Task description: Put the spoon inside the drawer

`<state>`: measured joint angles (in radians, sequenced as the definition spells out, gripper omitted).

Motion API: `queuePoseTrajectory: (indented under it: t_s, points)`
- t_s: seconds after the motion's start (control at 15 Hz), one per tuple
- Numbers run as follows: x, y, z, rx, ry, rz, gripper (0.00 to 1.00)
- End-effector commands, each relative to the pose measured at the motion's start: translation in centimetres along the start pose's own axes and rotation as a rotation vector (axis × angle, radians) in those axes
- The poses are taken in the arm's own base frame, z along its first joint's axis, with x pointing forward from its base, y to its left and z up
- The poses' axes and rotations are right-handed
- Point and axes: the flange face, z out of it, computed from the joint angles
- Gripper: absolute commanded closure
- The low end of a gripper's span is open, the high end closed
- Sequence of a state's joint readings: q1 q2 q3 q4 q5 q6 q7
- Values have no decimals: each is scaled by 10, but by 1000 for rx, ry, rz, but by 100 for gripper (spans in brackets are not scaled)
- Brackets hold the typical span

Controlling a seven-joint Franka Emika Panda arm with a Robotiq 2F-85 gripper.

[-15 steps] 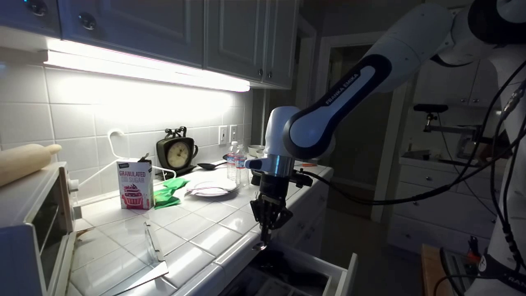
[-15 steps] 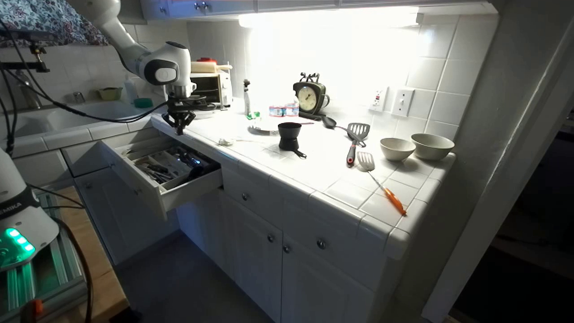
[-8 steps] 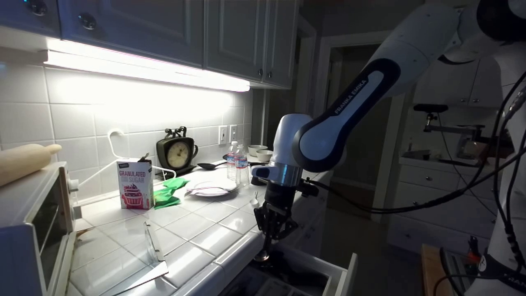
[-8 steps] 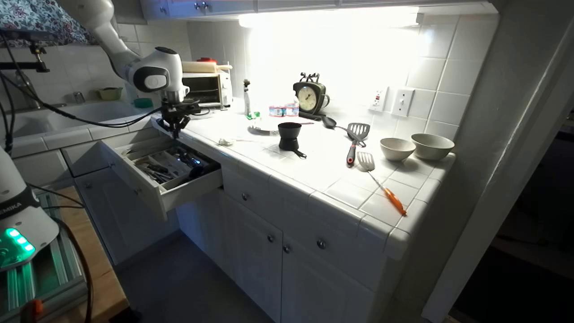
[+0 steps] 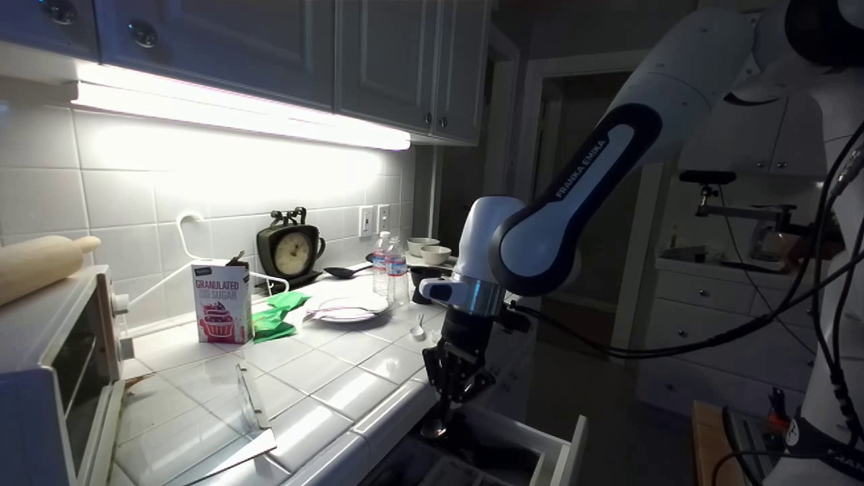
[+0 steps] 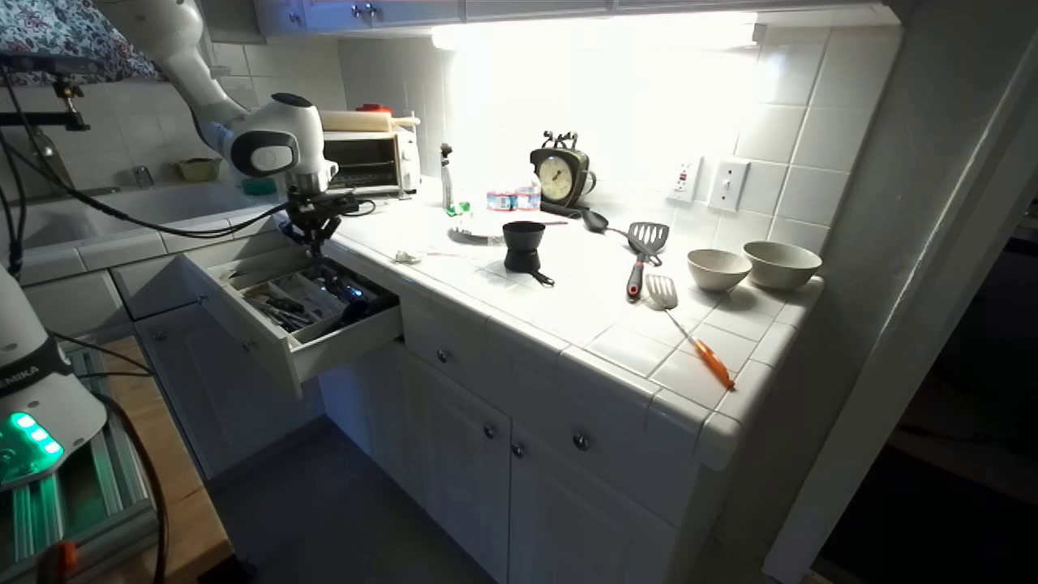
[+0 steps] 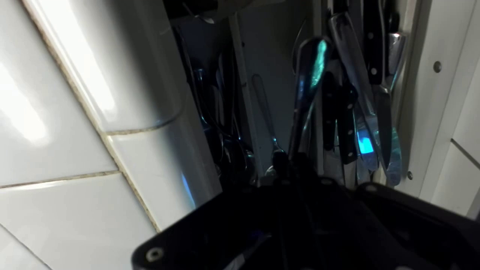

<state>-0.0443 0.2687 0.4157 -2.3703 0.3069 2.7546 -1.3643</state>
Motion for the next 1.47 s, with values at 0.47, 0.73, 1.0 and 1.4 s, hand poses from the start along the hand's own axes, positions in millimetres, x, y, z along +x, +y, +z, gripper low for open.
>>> queuePoseTrajectory:
  t_s: [0.47, 0.73, 1.0, 1.4]
  points:
    - [1, 0, 0, 0, -1, 1, 93]
    - [3, 0, 1, -13, 0, -12, 98]
    - [13, -1, 4, -21, 15, -37, 98]
    - [25, -8, 17, -14, 12, -86, 98]
